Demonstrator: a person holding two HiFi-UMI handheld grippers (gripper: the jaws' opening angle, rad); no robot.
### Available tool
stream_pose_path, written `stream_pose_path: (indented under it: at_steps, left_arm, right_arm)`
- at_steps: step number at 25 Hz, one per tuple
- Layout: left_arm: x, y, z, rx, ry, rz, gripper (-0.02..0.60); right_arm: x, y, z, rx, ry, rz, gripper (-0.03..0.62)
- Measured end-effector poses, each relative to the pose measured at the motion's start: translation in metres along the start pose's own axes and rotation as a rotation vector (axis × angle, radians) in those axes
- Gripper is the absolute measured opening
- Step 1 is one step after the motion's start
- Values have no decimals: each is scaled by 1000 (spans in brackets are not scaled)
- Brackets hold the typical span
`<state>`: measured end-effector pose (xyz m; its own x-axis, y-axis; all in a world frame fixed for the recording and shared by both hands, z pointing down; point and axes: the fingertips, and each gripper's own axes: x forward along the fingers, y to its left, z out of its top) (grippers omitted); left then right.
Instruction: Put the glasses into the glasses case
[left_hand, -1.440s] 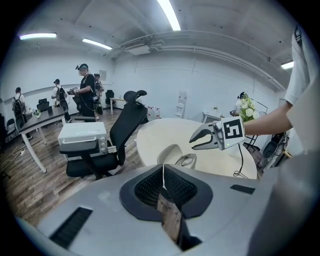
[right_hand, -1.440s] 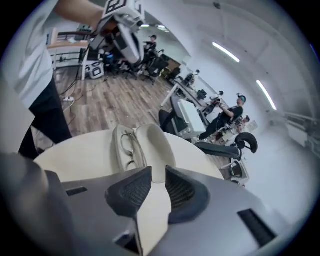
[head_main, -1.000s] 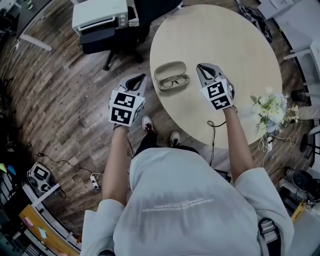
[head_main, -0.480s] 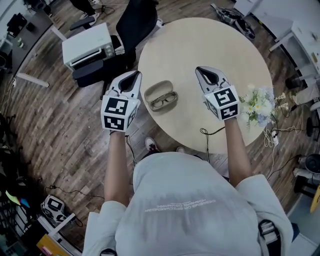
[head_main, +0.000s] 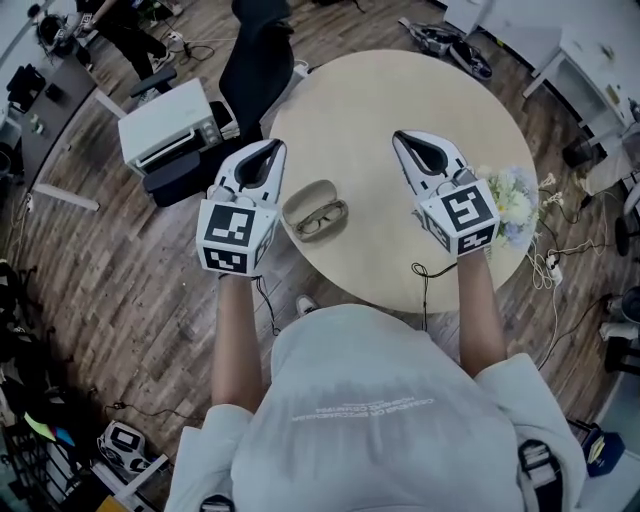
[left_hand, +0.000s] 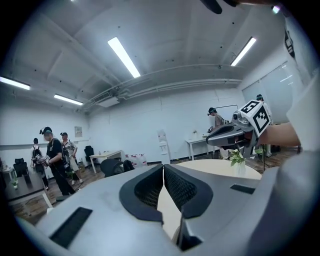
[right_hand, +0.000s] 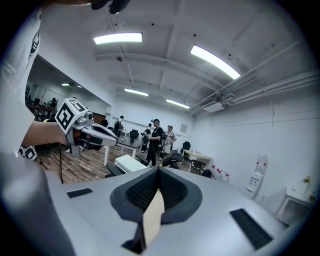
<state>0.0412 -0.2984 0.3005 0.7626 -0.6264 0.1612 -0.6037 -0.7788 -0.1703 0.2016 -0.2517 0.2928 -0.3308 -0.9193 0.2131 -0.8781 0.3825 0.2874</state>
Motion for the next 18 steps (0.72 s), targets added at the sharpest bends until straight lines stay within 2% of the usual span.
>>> stream_pose_path:
  at_steps: [7, 18]
  left_arm:
    - [-5, -9, 24, 31, -45, -4, 18]
    - [-12, -17, 31, 52, -59, 3, 18]
  right_arm:
    - [-19, -6, 30, -34, -59, -26, 0]
    - [-25, 2, 25, -71, -39, -6, 0]
